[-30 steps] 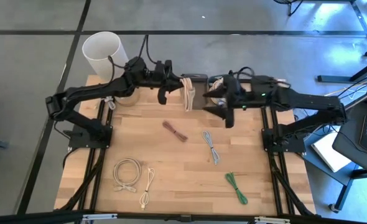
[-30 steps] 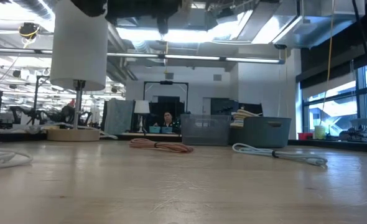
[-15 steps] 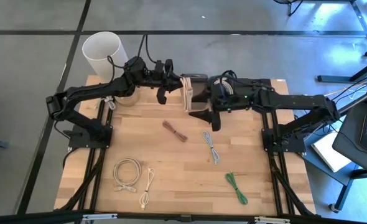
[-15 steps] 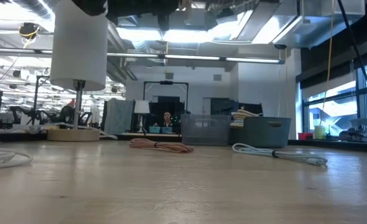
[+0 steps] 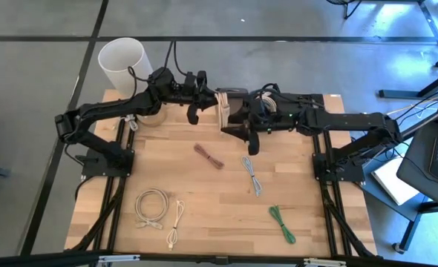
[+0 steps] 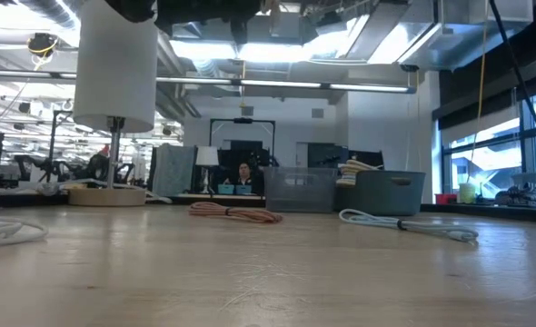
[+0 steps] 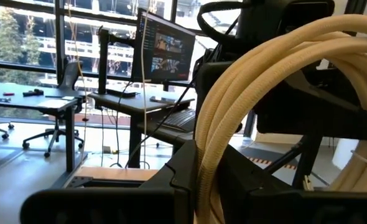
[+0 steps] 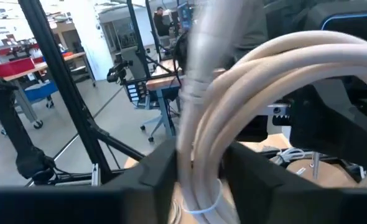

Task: Pick & Place USB Port
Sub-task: Put the light brown HDMI cable into the blue bin

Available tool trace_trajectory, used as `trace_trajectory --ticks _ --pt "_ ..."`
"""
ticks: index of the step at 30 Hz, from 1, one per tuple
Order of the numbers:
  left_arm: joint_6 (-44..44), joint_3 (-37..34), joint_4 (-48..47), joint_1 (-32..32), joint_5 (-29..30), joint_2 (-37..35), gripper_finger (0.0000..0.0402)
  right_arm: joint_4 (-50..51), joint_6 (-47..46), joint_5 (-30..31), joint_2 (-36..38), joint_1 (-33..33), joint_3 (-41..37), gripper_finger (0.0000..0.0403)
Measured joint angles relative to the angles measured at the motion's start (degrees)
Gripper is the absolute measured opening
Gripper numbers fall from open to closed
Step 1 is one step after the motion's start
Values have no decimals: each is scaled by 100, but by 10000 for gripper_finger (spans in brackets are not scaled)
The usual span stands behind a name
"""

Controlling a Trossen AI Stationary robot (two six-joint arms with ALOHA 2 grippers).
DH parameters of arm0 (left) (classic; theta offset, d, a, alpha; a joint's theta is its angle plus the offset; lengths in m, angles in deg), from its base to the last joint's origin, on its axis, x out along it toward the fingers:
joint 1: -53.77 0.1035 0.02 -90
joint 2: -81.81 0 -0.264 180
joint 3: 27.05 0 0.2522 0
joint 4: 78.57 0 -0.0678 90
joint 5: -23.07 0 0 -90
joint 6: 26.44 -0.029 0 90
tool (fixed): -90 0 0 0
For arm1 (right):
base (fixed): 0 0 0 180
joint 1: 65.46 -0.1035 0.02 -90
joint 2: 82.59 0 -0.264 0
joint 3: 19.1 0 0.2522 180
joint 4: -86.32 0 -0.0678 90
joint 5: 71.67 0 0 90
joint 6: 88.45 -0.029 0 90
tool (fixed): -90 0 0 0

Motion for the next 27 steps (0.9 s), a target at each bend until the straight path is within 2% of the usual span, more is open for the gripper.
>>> trace_trajectory --ticks 4,17,21,27 --pt "-59 0 4 -1 -39 -1 36 14 -6 -134 -42 2 0 40" --pt "50 0 25 -29 -100 -4 58 42 35 -197 -59 2 0 41" --pt "-8 0 55 -115 -87 -4 87 54 50 -257 -59 0 0 41" --pt "97 2 96 -133 -25 -4 157 67 90 -257 -63 0 0 41"
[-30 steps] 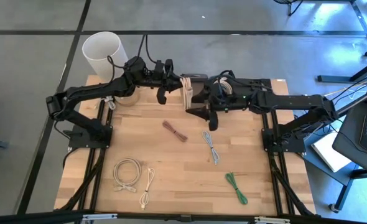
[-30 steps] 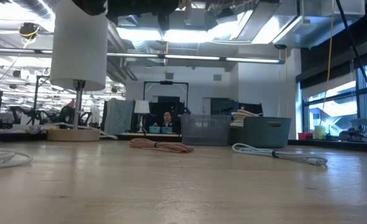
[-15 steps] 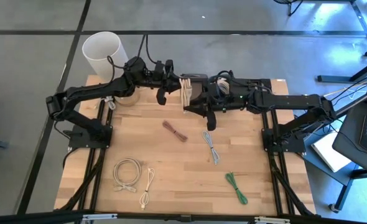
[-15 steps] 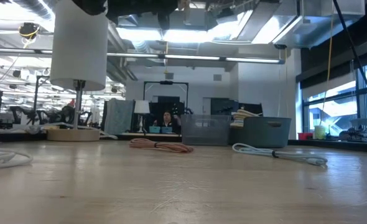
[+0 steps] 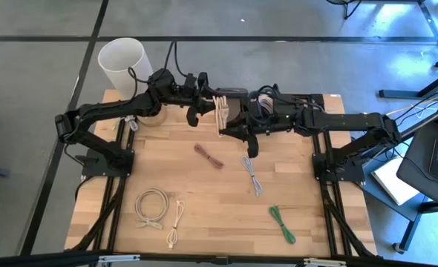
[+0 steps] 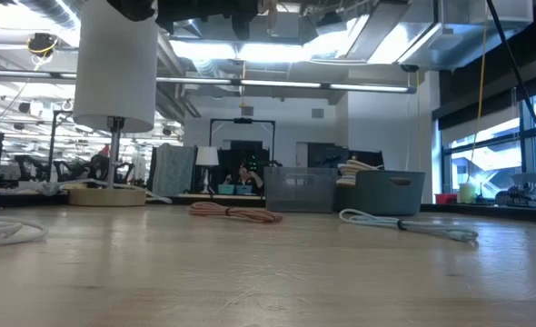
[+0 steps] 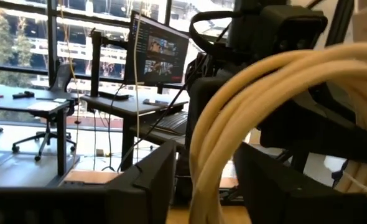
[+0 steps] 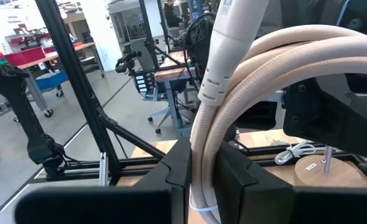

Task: Pick & Place USB Port
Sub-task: Put the light brown HDMI cable into the blue bin

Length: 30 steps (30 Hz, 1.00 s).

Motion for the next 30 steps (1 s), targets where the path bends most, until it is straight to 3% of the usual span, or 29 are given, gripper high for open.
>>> trace_trajectory --ticks 4,9,18,26,30 --pt "280 0 -4 4 54 0 200 334 117 194 78 0 0 41" --pt "355 0 -30 11 90 -147 238 1562 397 827 476 63 159 41" --pt "404 0 -405 -4 -157 -536 253 3718 514 2432 1464 210 198 41" --pt "402 0 -473 -104 -160 -616 253 5088 111 2832 1792 646 88 41" --pt "363 0 -590 -109 -154 -614 253 5064 107 2397 1792 1099 -365 41"
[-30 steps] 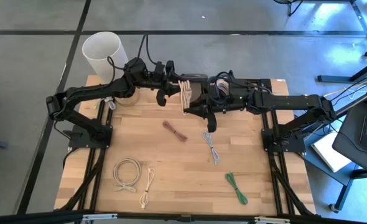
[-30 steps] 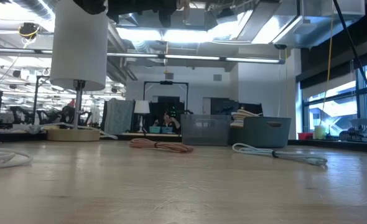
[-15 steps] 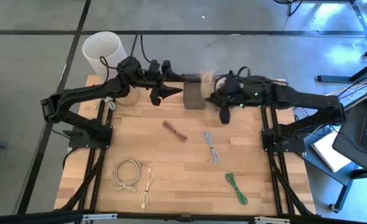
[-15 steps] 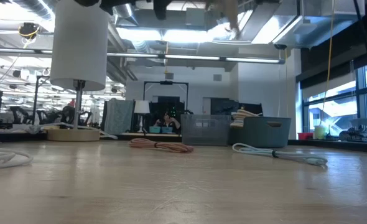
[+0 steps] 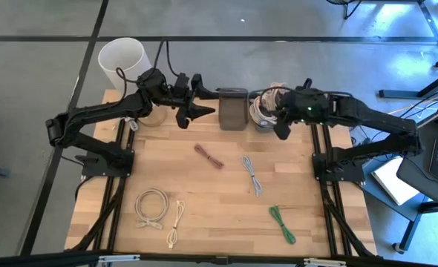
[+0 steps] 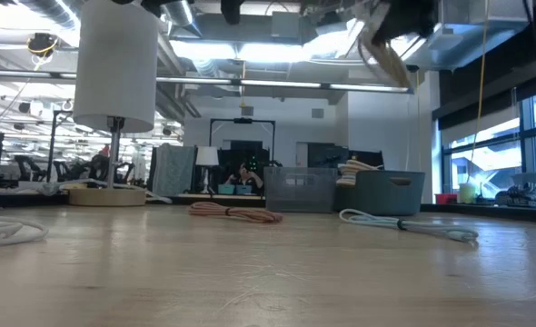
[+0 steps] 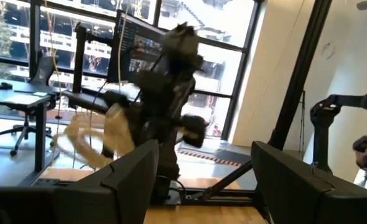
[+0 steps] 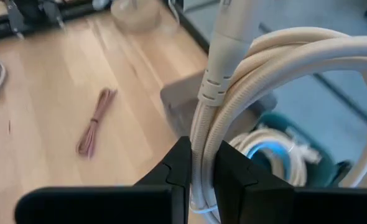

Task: Pick & Place USB Port
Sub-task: Put the light brown HDMI cable into the blue bin

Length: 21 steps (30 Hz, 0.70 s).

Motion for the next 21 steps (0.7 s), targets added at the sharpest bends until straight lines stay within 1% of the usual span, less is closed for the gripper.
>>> trace_trajectory --ticks 4,10,14,21 --pt "-2 0 -25 0 5 0 253 -612 -1 -769 -2 547 -727 41" --pt "35 0 -31 0 9 0 253 -2118 -86 -2080 -7 1363 -1770 41" --pt "37 0 -31 0 4 0 253 -2196 -158 -2384 -7 1849 -2089 41" --pt "37 0 -31 0 4 0 253 -2205 -106 -2808 -56 2447 -2297 41"
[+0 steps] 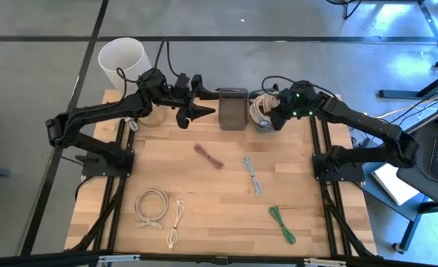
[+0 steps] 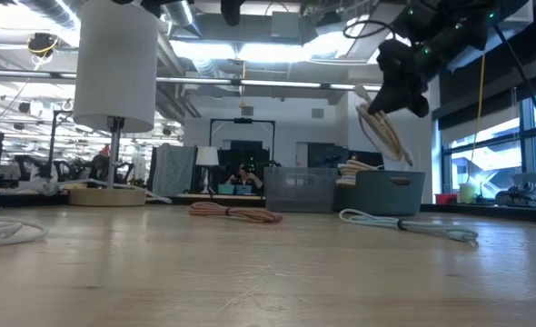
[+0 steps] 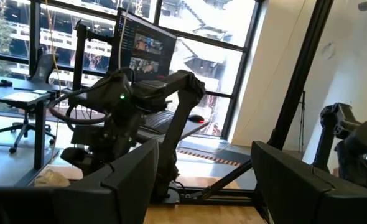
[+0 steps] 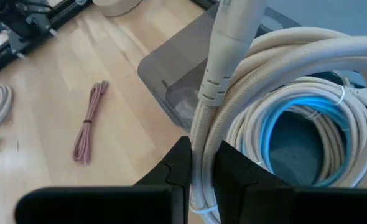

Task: Pick & Place USB Port
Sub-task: Put the light brown HDMI cable into the blue bin

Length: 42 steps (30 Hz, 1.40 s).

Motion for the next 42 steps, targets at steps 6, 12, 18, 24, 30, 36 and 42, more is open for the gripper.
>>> trace_trajectory --ticks 6,12,18,24,30,36,42 --pt "2 0 0 0 0 0 253 -150 76 -454 -393 226 -15 41" --pt "35 0 0 0 -2 0 253 -414 234 -639 -1101 404 -17 41" --pt "118 0 0 0 -20 0 253 -610 419 -639 -1560 628 -15 41" --pt "212 0 0 -5 -30 2 253 -702 519 -632 -1603 791 -17 48" --pt "212 0 -2 -7 -60 2 253 -774 719 -504 -1603 806 -20 179" --pt "210 -2 -2 -7 -63 2 253 -729 714 -424 -1603 804 19 296" --pt "203 -2 -74 -4 -67 2 253 -462 737 -606 -1376 754 774 316"
